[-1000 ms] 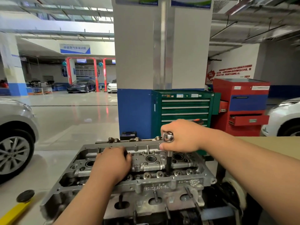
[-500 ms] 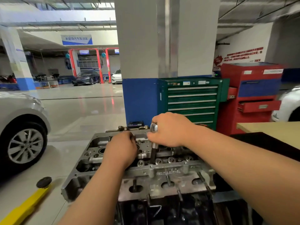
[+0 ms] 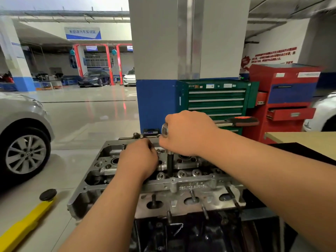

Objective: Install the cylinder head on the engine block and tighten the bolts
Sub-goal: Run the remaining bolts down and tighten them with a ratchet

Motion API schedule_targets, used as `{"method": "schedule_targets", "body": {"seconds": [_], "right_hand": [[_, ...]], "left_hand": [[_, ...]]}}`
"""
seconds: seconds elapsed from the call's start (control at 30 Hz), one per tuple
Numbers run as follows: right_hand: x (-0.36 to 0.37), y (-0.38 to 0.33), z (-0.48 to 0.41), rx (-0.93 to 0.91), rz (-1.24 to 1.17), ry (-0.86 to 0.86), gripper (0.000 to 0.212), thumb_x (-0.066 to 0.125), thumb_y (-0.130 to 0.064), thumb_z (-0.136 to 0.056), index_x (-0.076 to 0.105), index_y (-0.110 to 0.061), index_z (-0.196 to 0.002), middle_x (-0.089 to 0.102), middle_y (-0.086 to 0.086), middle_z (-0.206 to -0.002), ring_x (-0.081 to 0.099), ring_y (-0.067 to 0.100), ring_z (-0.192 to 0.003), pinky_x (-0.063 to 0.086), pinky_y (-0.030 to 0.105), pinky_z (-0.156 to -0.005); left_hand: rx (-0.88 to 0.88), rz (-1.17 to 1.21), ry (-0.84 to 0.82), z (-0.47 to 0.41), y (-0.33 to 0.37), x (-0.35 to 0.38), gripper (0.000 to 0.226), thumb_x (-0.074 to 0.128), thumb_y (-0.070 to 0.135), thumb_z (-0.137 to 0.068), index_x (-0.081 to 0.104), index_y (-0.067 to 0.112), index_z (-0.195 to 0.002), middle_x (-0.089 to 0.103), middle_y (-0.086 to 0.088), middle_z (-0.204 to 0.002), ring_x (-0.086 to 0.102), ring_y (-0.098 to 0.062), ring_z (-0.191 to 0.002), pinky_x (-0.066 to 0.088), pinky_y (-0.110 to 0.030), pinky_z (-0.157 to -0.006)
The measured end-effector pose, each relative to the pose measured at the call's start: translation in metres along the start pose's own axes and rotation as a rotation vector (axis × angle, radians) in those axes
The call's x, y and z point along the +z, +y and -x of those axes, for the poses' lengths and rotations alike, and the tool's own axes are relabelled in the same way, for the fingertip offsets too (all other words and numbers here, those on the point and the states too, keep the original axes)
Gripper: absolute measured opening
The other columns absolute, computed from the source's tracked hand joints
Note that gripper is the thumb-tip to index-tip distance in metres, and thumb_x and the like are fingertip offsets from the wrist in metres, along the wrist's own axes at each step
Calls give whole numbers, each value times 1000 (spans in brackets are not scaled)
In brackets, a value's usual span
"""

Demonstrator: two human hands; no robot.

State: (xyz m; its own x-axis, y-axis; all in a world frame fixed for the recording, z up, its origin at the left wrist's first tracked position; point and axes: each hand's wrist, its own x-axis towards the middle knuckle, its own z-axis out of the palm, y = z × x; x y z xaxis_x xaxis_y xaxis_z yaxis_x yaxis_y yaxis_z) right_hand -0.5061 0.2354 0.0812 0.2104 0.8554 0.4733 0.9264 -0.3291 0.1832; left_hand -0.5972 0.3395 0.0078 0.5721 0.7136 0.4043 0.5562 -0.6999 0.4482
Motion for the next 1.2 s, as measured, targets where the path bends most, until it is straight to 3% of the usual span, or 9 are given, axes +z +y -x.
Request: {"method": "schedule_targets", "body": {"seconds": [0.13, 0.3, 0.4, 0.6, 0.77, 0.83, 0.93, 1.13, 1.2], "right_hand": [[-5, -19, 0, 78, 114, -30, 36, 45, -37, -92, 35, -21, -62, 39, -2, -64, 35, 16, -53, 24, 27, -47], [-11, -8, -2, 59, 90, -133, 31, 43, -46, -92, 44, -19, -76, 42, -4, -68, 45, 21, -65, 25, 28, -48], [-9, -12, -3, 106, 97, -139, 27, 45, -40, -92, 45, -19, -76, 41, -3, -69, 42, 20, -61, 24, 27, -48], [-8, -31, -1, 215, 60, -140, 14, 48, -21, -90, 42, -21, -78, 35, -2, -68, 46, 25, -76, 36, 35, -66], [-11, -29, 5, 254, 14, -147, 11, 48, -24, -91, 45, -20, -81, 37, -1, -69, 47, 24, -73, 36, 34, -64], [-7, -28, 4, 232, 24, -122, 16, 47, -26, -92, 45, -18, -78, 39, -2, -68, 47, 23, -67, 34, 32, -58], [0, -20, 2, 126, 46, -42, 28, 44, -34, -94, 41, -16, -73, 39, -2, -64, 43, 21, -57, 27, 28, -49], [5, 5, -1, -198, 21, 12, 37, 39, -54, -90, 40, -17, -92, 36, -6, -61, 35, 13, -52, 30, 29, -48], [7, 10, -2, -255, -11, 4, 49, 39, -62, -86, 46, -16, -101, 36, -8, -62, 36, 11, -52, 26, 28, -47]], "left_hand": [[-6, 19, -26, 1, 1, -1, 23, 42, 23, -93, 50, 17, -72, 62, -8, -81, 57, -33, -81, 51, -41, -77], [6, 12, -15, 3, 0, -1, 19, 44, 20, -91, 57, 15, -78, 63, -7, -82, 57, -30, -80, 50, -39, -75], [21, 18, -3, 3, -1, -1, 23, 44, 25, -94, 57, 16, -77, 64, -6, -82, 56, -26, -76, 50, -38, -74], [19, 7, -56, 7, 2, -6, 23, 42, 28, -92, 59, 17, -81, 66, -7, -85, 60, -29, -80, 53, -41, -79], [204, 293, 1, 21, 13, -14, 12, 48, 18, -88, 60, 18, -84, 66, 2, -84, 60, -22, -82, 50, -37, -72], [163, 415, -84, 26, 14, -17, 11, 54, 33, -82, 58, 27, -89, 67, 10, -84, 62, -14, -82, 50, -31, -71], [105, 437, -159, 30, 12, -17, 44, 62, 58, -63, 55, 32, -97, 66, 16, -90, 61, -5, -85, 50, -30, -75], [92, 527, -54, 27, 19, -13, 16, 73, 30, -73, 59, 26, -66, 64, 9, -60, 48, -2, -51, 39, -30, -55], [125, 524, -39, 28, 20, -10, 26, 69, 19, -79, 59, 36, -61, 58, 14, -52, 44, -1, -48, 34, -27, -52]]}}
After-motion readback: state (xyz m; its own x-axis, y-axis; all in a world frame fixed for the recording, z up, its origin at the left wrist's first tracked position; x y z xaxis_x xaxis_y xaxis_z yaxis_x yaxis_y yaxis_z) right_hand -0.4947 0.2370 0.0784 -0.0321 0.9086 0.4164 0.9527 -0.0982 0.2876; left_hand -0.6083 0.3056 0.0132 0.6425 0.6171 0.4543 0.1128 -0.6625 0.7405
